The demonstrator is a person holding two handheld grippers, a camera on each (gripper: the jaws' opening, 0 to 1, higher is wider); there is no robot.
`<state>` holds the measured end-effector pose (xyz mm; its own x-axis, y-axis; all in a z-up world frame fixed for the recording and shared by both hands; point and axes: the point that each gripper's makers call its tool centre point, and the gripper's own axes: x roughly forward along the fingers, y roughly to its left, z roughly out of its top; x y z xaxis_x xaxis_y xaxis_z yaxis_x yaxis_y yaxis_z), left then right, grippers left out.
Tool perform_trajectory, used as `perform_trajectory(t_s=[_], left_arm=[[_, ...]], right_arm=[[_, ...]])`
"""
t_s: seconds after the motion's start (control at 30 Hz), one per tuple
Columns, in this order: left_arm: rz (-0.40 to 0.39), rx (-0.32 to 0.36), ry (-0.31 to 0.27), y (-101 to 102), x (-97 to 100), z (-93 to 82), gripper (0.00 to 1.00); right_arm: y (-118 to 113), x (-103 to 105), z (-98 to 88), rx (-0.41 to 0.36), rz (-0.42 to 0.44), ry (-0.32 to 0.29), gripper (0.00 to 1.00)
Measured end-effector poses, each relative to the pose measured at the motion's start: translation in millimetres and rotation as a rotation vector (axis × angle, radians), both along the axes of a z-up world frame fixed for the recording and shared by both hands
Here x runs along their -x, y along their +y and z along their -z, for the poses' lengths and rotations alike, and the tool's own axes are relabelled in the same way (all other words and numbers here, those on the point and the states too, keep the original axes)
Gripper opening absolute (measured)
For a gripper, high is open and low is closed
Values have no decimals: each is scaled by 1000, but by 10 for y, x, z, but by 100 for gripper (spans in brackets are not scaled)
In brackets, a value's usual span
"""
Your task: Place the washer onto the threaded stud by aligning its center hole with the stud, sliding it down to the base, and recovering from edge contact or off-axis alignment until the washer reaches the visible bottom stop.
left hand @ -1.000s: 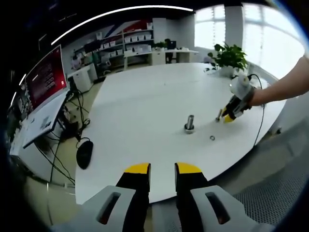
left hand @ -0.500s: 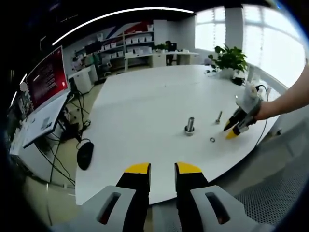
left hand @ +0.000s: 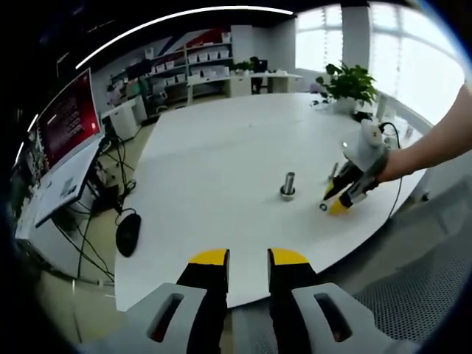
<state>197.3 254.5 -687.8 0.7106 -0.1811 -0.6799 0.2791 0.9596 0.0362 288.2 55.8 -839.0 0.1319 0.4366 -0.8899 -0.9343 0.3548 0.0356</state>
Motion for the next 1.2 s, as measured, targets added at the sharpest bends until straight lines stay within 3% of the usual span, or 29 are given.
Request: perform_trajectory(t_s=[0.17,0.27,0.4,0.63,0.8,1.0,1.2], left_arm=[[-18,14,-15,34,-24,-27,17],[-15,17,-16,20,-22,-30,17],[-20,15,-17,29,-21,-30,17],[-13,16,-18,18,-25,-34,17],[-28,27,-42,37,-42,-78,17],[-21,22,-37,18,-36,-68,17],[-30,42,-67,11,-53,-128,18]], right_arm=[[47,-8,1,2,-98,-62,19],[40,6,5,-11,-64,-37,16],[-6,34,13,-19,-102,-57,15],[-115,46,8,-22,-102,-19,16],[-189,88,4,4,-150,-29,16],[-217,127,7,89,-213,18,18],[-231,113,31,212,-329,4,17]])
